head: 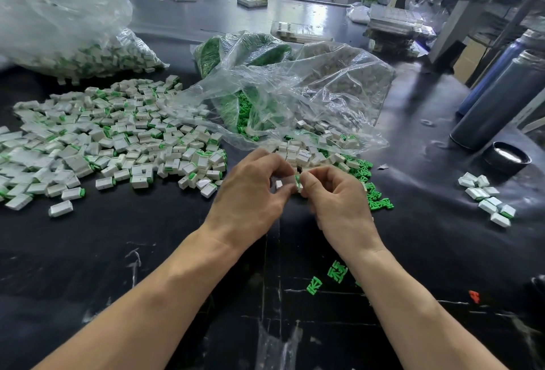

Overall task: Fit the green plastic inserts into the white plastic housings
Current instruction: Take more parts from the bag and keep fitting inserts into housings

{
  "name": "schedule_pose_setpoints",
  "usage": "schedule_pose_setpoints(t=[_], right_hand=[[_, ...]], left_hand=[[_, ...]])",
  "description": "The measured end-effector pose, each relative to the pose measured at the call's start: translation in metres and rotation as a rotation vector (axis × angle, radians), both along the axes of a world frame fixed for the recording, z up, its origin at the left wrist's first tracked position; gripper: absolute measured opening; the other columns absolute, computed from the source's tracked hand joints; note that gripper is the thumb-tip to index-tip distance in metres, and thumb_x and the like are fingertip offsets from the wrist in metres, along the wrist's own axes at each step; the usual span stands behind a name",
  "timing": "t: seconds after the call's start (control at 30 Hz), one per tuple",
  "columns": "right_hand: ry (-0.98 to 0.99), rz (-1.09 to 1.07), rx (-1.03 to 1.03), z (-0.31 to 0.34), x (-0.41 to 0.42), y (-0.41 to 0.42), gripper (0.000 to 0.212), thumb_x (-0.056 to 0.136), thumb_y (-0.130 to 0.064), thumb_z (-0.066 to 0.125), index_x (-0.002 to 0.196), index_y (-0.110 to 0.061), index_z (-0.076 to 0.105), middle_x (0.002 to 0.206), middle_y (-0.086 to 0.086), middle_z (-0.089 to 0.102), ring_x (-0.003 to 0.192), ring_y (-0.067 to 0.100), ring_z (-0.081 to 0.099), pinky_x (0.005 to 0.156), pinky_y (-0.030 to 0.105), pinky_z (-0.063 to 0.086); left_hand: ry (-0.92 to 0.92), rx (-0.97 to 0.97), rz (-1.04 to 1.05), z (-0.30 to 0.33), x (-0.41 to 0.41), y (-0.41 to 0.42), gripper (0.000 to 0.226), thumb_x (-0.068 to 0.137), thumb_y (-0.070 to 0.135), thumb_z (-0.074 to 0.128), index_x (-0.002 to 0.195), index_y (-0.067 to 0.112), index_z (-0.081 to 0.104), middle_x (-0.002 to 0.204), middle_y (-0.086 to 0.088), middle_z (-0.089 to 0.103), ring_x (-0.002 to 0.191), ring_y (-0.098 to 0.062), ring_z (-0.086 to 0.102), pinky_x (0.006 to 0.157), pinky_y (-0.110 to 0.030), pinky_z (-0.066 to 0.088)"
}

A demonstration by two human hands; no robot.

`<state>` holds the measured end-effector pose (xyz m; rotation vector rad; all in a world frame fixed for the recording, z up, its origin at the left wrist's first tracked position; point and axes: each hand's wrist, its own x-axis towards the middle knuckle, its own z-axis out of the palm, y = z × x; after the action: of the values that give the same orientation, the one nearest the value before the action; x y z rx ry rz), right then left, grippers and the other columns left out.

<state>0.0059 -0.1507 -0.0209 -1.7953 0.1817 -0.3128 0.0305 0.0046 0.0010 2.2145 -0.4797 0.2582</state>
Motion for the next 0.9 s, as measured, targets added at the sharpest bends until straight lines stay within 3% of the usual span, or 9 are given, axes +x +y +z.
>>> schedule_pose_setpoints(t=[0.1, 0.2, 0.37, 0.47, 0.67, 0.9], right_hand=[[-0.002, -0.025, -0.012, 0.001, 0.0, -0.002, 0.01, 0.1, -0.027, 0.068, 0.094, -0.02, 0.071, 0.076, -0.006, 0.069, 0.064, 0.005, 0.057, 0.069, 0.029, 0.047], [0.019, -0.004, -0.056, 0.001, -0.002, -0.003, 0.013, 0.101, -0.03, 0.067, 0.091, -0.022, 0.071, 0.078, -0.002, 0.071, 0.064, 0.007, 0.057, 0.069, 0.032, 0.05], [0.061, 0.003, -0.169, 0.0, -0.002, -0.004, 0.018, 0.1, -0.032, 0.067, 0.084, -0.025, 0.07, 0.075, -0.003, 0.07, 0.059, 0.004, 0.053, 0.064, 0.025, 0.044], [0.067, -0.025, -0.212, 0.003, -0.003, -0.007, 0.018, 0.1, -0.033, 0.067, 0.083, -0.027, 0.07, 0.074, -0.007, 0.069, 0.06, 0.0, 0.054, 0.063, 0.02, 0.043], [0.086, -0.066, -0.252, 0.004, -0.001, -0.01, 0.019, 0.099, -0.035, 0.067, 0.081, -0.028, 0.07, 0.072, -0.01, 0.069, 0.061, -0.002, 0.055, 0.062, 0.016, 0.042], [0.1, -0.145, -0.322, 0.006, 0.003, -0.02, 0.02, 0.098, -0.032, 0.068, 0.078, -0.027, 0.069, 0.073, -0.011, 0.069, 0.066, -0.006, 0.06, 0.059, 0.006, 0.041]], left_hand=[[-0.022, 0.135, 0.093, 0.001, 0.005, 0.008, 0.017, 0.089, 0.028, 0.077, 0.104, 0.032, 0.069, 0.091, 0.017, 0.058, 0.082, -0.001, 0.056, 0.089, -0.031, 0.053], [-0.067, 0.27, 0.228, 0.005, 0.014, 0.022, 0.022, 0.09, 0.03, 0.076, 0.111, 0.028, 0.07, 0.098, 0.008, 0.067, 0.091, -0.015, 0.064, 0.097, -0.041, 0.051], [0.027, 0.563, 0.418, 0.016, 0.025, 0.039, 0.011, 0.09, 0.04, 0.072, 0.097, 0.032, 0.071, 0.104, 0.003, 0.07, 0.105, -0.023, 0.062, 0.097, -0.039, 0.041], [0.131, 0.708, 0.437, 0.02, 0.028, 0.041, 0.014, 0.089, 0.038, 0.069, 0.101, 0.031, 0.071, 0.11, 0.001, 0.07, 0.112, -0.025, 0.061, 0.098, -0.037, 0.04], [0.195, 0.752, 0.471, 0.028, 0.031, 0.05, 0.011, 0.088, 0.027, 0.068, 0.099, 0.029, 0.067, 0.107, 0.002, 0.069, 0.112, -0.026, 0.06, 0.099, -0.039, 0.037], [0.241, 0.788, 0.467, 0.033, 0.03, 0.057, 0.025, 0.088, 0.031, 0.074, 0.11, 0.03, 0.064, 0.114, 0.0, 0.065, 0.115, -0.026, 0.058, 0.098, -0.039, 0.037]])
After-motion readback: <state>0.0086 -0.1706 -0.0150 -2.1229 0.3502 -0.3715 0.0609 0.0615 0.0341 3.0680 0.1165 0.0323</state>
